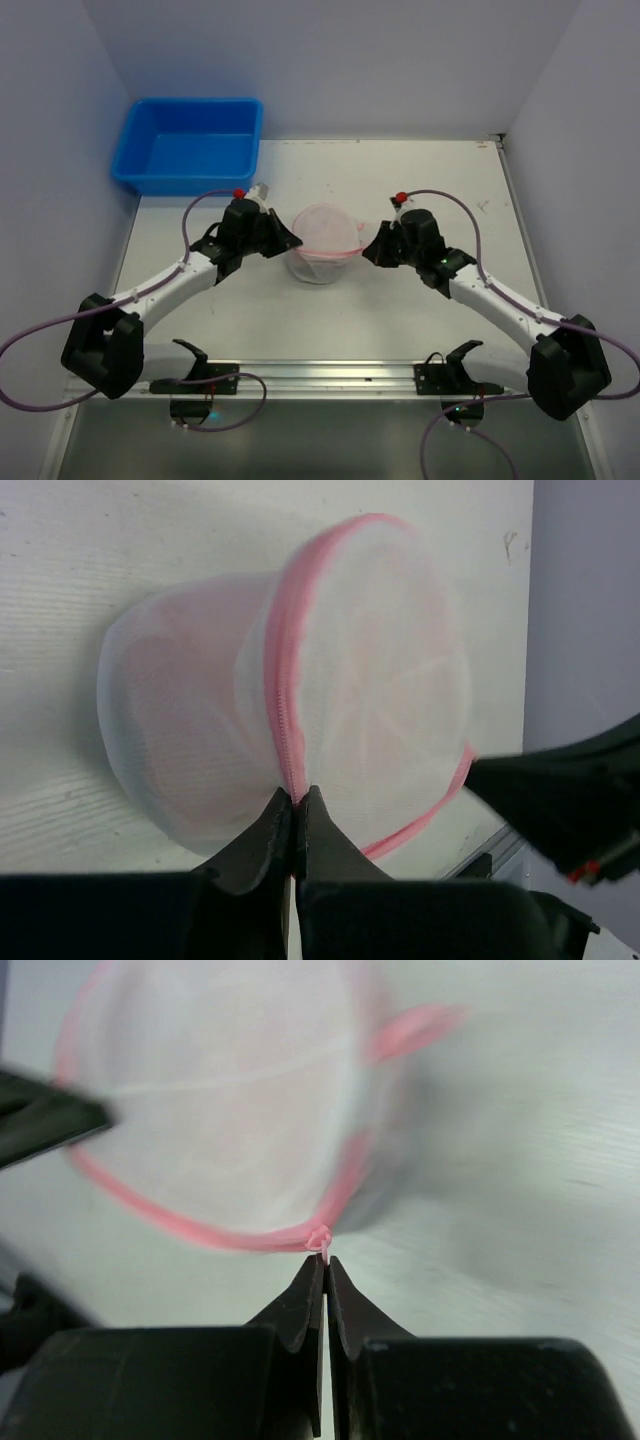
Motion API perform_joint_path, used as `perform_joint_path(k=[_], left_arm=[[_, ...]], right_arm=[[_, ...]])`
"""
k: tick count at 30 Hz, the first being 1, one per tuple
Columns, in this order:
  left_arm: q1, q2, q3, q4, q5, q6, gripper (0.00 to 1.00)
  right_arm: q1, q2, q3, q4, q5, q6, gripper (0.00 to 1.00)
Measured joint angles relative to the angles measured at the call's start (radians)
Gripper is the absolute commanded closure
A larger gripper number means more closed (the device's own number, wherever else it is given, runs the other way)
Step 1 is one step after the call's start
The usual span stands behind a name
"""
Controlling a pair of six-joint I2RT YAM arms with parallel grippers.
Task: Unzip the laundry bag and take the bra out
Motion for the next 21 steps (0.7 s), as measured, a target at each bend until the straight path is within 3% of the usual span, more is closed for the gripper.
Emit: perform_joint_path(k=[3,11,12,13,15,16,18,19,21], left_arm=[[0.029,-0.052,-0.011,-0.023,0.058,0.033,1.00],[0.022,-0.131,-0.043,-0.070,0.127,0.135,1.00],[0.024,-0.149,-0.057,-0.074,0.127,0.135,0.95],[0.025,-0.167,-0.072,-0.077,0.125,0.134,0.80],[0.030,-0.206,-0.106,-0.086,0.117,0.136,0.69],[0.035,-0.225,-0.124,-0.093,0.113,0.133,0.58],[0.042,-0.257,-0.158,-0.098,0.103,0.127,0.43],[0.044,-0.270,-0.172,-0.098,0.098,0.120,0.30],[0.046,-0.293,-0.191,-0.098,0.087,0.104,0.21]], right_arm=[[-0.175,-0.067,-0.036,-0.027,-0.019,-0.016,1.00],[-0.215,-0.013,0.010,-0.055,-0.150,-0.055,0.97],[-0.210,-0.010,0.010,-0.055,-0.166,-0.058,0.90],[-0.204,-0.008,0.010,-0.055,-0.176,-0.063,0.75],[-0.181,-0.008,0.010,-0.062,-0.158,-0.084,0.59],[-0.169,-0.009,0.010,-0.070,-0.135,-0.096,0.45],[-0.139,-0.018,0.010,-0.092,-0.092,-0.115,0.34],[-0.111,-0.029,0.011,-0.110,-0.067,-0.124,0.27],[-0.055,-0.062,0.018,-0.143,-0.021,-0.135,0.22]])
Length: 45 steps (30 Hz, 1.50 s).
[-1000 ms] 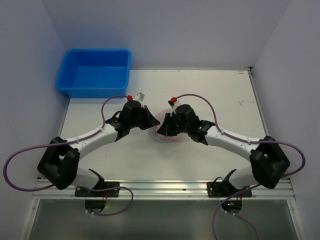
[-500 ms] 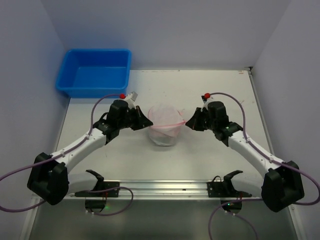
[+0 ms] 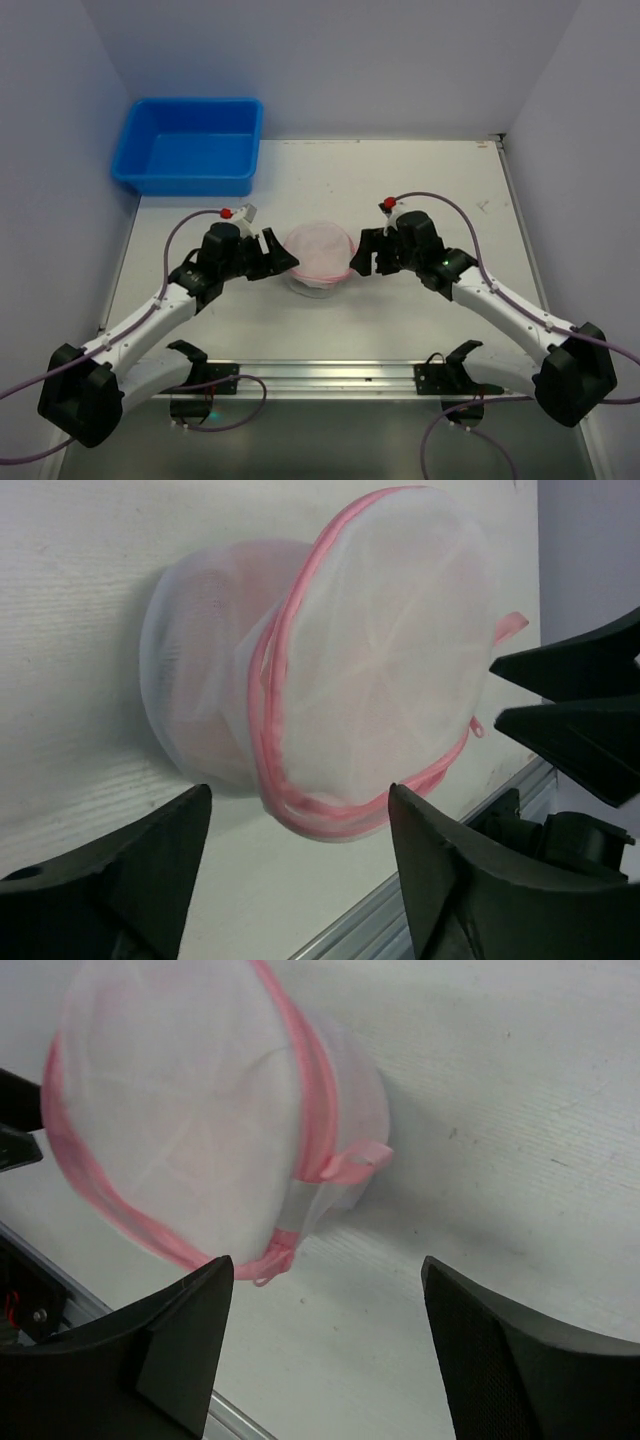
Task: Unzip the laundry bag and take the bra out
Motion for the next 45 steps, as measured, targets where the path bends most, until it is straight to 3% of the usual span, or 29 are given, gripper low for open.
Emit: perform_joint_path(k=[2,7,14,25,35,38,42,45], left_arm=[[0.000,-0.023,-0.007,-0.002,-0.018,-0.012,0.16],[0.001,-0.127,-0.031,0.003,-0.103,-0.038,0.18],[0.002,-0.229,-0.164,0.017,-0.202,-0.083,0.24],[0.002,0.080,-0.214,0.212,-0.179,-0.087,0.37],[0.002,0.238,-0.270,0.475,-0.088,-0.130,0.50],[-0.001,0.256,-0.277,0.528,-0.077,-0.142,0.60],[-0.009,0.273,-0.282,0.581,-0.073,-0.164,1.00],[-0.012,0.272,-0.289,0.593,-0.077,-0.166,1.00]], right_arm=[[0.048,-0.041,0.018,-0.029,0.042,-0.006,0.19],[0.127,-0.108,0.101,-0.054,0.121,-0.011,0.11],[0.245,-0.020,0.242,-0.055,0.190,-0.021,0.09],[0.239,0.156,0.184,0.016,0.231,0.022,0.18],[0.113,0.294,0.027,0.132,0.132,0.076,0.23],[0.113,0.328,0.027,0.161,0.090,0.076,0.23],[0.107,0.366,0.033,0.182,0.047,0.076,0.28],[0.094,0.365,0.032,0.183,0.028,0.076,0.30]])
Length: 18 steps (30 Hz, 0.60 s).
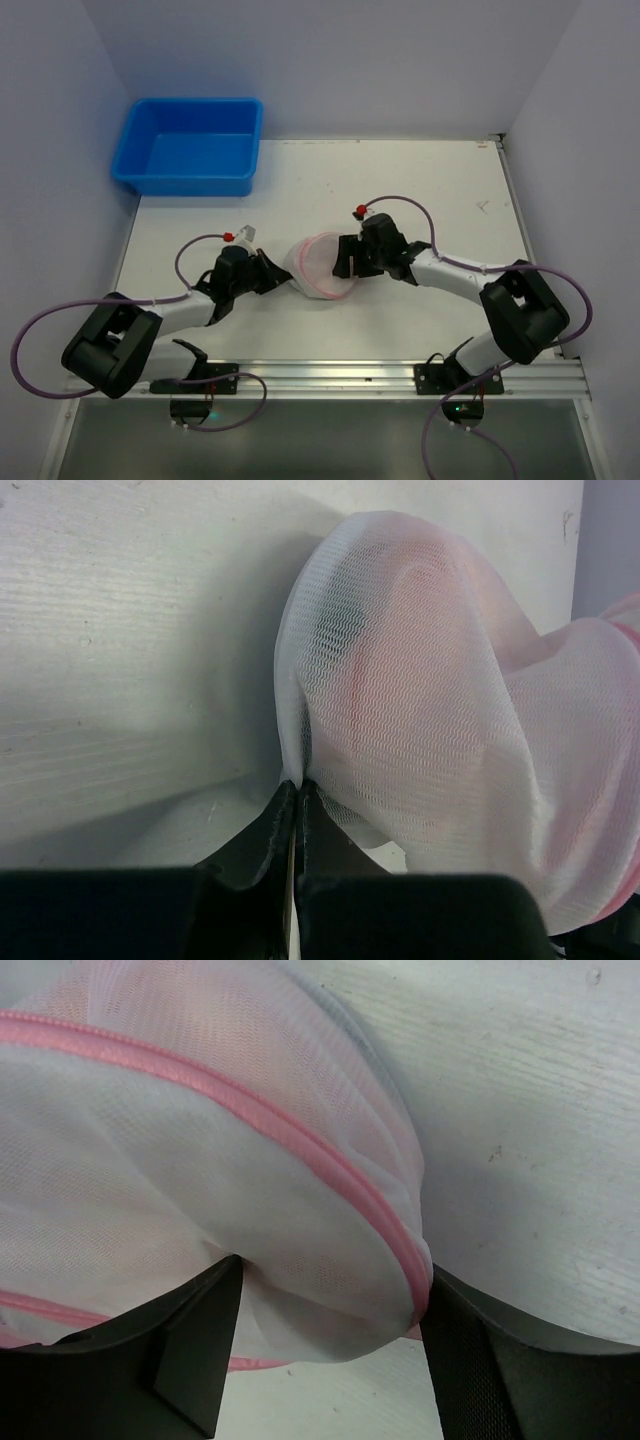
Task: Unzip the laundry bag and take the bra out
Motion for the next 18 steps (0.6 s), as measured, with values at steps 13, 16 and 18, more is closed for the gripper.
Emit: perform_joint_path(k=[13,16,18], left_arm=[[-0.002,-0.209,-0.026,-0.131,-0.128,0.021,1.00],[-0.003,-0.247,-0.026,-0.159,-0.146,0.043,1.00],[-0.008,-0.269,-0.025,-0.179,-0.159,0.059,1.00]], right_arm=[[-0.125,-0.388,-0.080,-0.090,0.150,0.008,0.28],[-0.107,-0.454,-0.077,-0.120,0.179,0.016,0.27],[-0.064,-0.472,-0.058,-0.137,0.190,0.026,0.27]])
